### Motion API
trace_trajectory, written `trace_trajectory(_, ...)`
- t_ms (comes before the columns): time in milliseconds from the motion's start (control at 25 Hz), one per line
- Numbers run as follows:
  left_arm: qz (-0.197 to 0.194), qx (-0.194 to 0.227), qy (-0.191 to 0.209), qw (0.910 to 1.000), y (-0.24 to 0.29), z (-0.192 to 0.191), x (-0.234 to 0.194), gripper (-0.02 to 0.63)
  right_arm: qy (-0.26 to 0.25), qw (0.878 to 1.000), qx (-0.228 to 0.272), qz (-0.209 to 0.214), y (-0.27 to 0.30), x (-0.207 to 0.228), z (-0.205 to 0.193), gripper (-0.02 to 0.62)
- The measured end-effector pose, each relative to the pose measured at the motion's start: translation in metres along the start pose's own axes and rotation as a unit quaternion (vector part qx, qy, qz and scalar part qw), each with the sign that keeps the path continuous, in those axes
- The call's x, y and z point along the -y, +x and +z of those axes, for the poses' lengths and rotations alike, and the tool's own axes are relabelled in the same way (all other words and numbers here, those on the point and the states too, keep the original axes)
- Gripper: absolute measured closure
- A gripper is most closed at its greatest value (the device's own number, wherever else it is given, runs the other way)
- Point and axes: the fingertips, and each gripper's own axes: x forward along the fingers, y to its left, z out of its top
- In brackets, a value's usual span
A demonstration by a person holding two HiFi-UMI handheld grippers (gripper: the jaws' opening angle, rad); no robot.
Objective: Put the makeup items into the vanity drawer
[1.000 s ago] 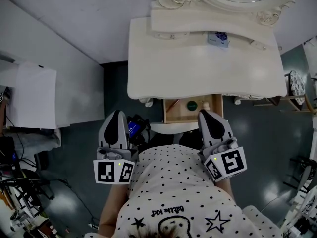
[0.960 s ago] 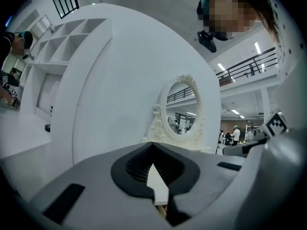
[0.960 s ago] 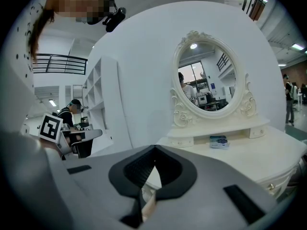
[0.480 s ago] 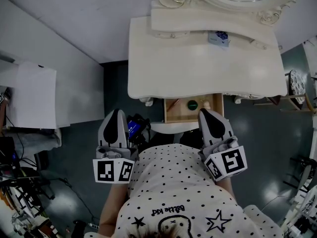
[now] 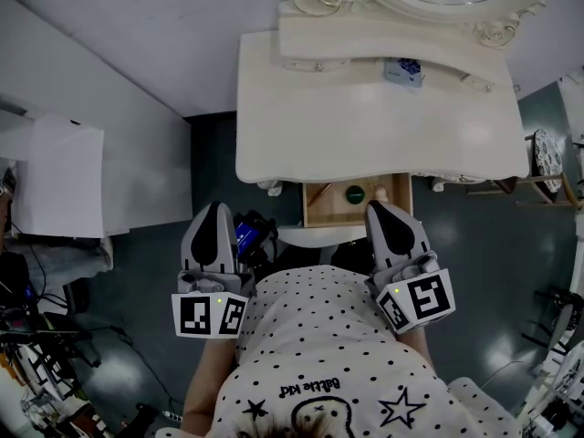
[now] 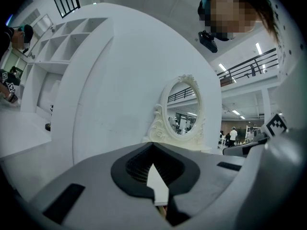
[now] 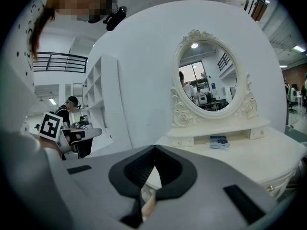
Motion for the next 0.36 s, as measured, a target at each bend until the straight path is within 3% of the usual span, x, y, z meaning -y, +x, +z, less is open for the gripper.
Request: trace_trajectory(360, 0.0, 0.0, 0.0, 1.0, 0.0013, -0.0009, -0.0003, 0.611, 0.001, 1.0, 0.0, -0.002, 0.0014, 0.0014, -0.0004, 0.588)
